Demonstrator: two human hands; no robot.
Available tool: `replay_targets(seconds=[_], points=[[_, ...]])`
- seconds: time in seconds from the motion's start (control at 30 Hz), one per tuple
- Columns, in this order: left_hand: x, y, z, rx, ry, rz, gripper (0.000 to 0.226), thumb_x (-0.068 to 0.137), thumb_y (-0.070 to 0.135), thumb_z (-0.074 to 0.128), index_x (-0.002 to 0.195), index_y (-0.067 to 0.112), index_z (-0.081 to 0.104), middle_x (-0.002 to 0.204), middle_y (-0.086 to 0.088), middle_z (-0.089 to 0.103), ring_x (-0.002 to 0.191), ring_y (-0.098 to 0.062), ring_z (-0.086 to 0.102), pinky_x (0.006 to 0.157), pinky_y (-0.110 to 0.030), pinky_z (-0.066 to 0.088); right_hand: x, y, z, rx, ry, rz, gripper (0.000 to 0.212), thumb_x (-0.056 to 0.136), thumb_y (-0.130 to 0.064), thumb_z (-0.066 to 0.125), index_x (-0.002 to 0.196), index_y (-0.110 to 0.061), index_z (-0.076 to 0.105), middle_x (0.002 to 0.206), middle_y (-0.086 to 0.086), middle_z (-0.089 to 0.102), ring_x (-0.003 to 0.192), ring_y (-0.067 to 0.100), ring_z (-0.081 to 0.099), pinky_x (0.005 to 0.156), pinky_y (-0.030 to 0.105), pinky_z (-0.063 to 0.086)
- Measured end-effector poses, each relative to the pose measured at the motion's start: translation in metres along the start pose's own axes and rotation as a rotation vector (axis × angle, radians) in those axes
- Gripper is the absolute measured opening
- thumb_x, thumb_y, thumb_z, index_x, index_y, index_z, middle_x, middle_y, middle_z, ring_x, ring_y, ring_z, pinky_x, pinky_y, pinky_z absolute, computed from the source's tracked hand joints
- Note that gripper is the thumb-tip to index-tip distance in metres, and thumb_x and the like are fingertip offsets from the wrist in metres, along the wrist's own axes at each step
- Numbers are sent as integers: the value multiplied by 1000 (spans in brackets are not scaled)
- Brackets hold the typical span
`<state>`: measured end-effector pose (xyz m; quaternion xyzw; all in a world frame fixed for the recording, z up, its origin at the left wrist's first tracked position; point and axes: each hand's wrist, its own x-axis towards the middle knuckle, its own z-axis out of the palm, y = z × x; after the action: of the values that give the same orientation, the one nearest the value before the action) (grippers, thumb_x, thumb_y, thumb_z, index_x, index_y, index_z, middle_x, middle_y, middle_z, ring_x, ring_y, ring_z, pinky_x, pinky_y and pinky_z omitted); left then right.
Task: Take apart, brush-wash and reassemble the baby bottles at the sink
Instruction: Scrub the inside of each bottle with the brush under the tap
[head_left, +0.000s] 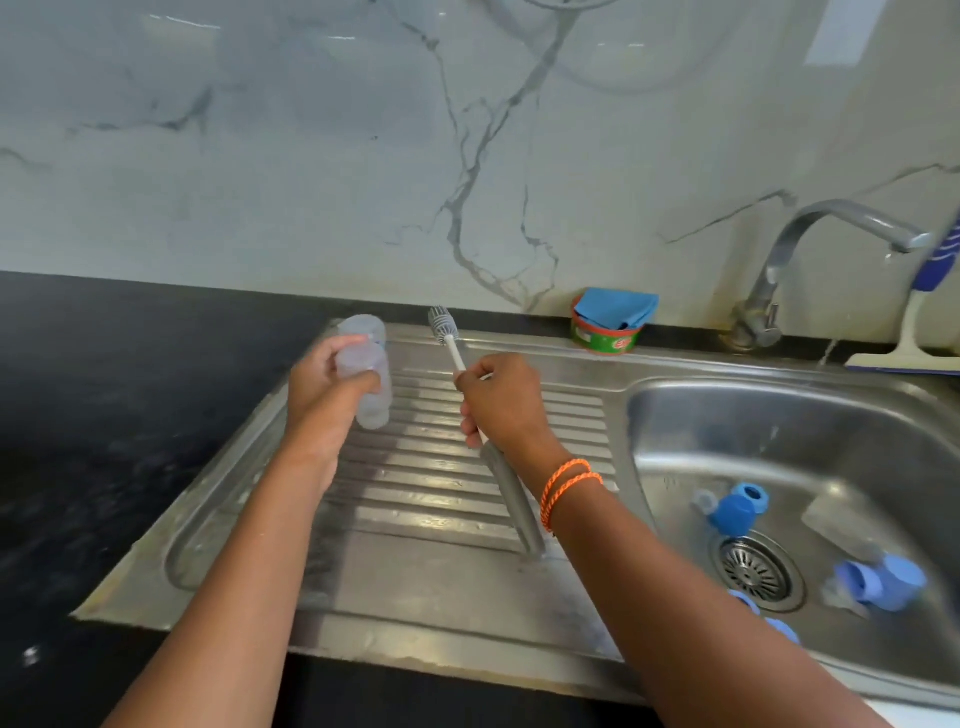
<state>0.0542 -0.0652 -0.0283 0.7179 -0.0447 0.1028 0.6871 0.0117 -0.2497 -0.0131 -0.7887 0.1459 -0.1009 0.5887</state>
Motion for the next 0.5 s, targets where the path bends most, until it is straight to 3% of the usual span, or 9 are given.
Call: replay_targets(seconds=[0.1, 0.27, 0.5], points=[[5, -11, -14, -42, 112, 8, 51, 75, 2, 76, 119, 27, 70, 120, 3, 73, 111, -14, 69, 91, -35, 58, -2, 0, 9, 9, 4, 7, 22, 102, -11, 61, 102, 10, 66, 72, 17, 65, 40, 17, 62, 43, 34, 55], [10, -18, -7, -2, 180, 46, 56, 79, 7, 86, 122, 35, 64, 125, 8, 68, 113, -11, 66, 87, -28, 59, -4, -1, 15, 25, 9, 2, 20, 102, -11, 62, 101, 8, 67, 71, 15, 65, 41, 17, 62, 44, 32, 53], [13, -22, -3, 14, 243, 53, 63, 76, 8, 88, 128, 33, 60, 126, 6, 67, 114, -14, 66, 81, -23, 58, -3, 5, 9, 26, 7, 1, 20, 102, -12, 63, 101, 8, 67, 71, 15, 66, 42, 18, 63, 47, 33, 54]])
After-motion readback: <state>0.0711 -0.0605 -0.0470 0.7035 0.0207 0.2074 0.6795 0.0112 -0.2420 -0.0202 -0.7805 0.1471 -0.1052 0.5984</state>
